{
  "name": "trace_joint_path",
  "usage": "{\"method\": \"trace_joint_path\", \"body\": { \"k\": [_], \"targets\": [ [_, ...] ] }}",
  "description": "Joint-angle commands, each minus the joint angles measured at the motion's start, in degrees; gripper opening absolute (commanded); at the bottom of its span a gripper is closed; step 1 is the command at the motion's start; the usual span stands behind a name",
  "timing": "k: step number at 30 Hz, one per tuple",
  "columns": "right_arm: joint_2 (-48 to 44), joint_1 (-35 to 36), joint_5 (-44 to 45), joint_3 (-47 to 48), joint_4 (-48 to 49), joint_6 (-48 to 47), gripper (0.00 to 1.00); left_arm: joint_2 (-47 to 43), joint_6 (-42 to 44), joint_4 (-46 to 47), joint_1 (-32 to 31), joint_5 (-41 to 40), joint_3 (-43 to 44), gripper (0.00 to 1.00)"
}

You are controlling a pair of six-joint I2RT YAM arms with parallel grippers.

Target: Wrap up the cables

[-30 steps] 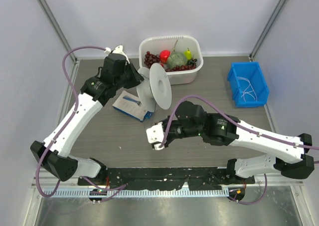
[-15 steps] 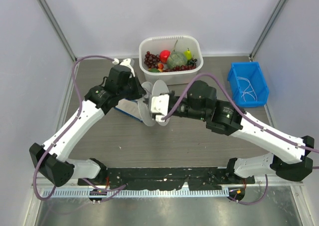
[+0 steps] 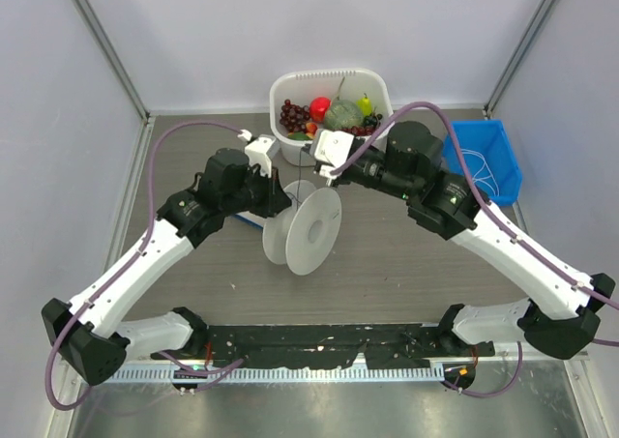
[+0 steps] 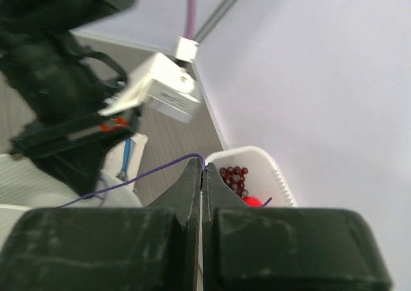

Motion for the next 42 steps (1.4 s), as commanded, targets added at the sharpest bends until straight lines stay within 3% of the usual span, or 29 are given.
{"method": "trace_joint_path", "body": {
  "k": [1,10,16,23,33,37,42],
  "targets": [
    [0.7,-5.3,-2.0,2.6,3.1,2.4,0.01,-4.9,7.3,7.8,-1.5,7.1,-1.2,0.00],
    [2.3,-18.0,-8.9,-0.1,2.5,5.4,0.01,-10.6,16.0,11.7,-2.2,18.0,-6.9,0.00],
    [2.2,-24.0,-12.9,-4.1,2.2,5.2,0.01,-13.1,13.1,15.1,-2.1,22.3,-6.9,0.00],
    [0.8,-30.0,-15.3,-10.2,2.3,4.5,0.01,-13.4,1.5,20.8,-0.4,22.2,-4.0,0.00],
    [-2.2,-34.0,-17.9,-19.1,3.3,7.8,0.01,-9.8,-25.9,36.6,11.5,24.8,-2.6,0.00],
    [-4.7,-34.1,-19.1,-23.8,4.2,10.7,0.01,-7.8,-36.0,41.8,16.7,22.8,-1.9,0.00],
    [-7.3,-34.1,-22.6,-27.6,4.8,17.0,0.01,-6.3,-40.8,42.1,19.0,17.3,0.1,0.00]
  ]
}}
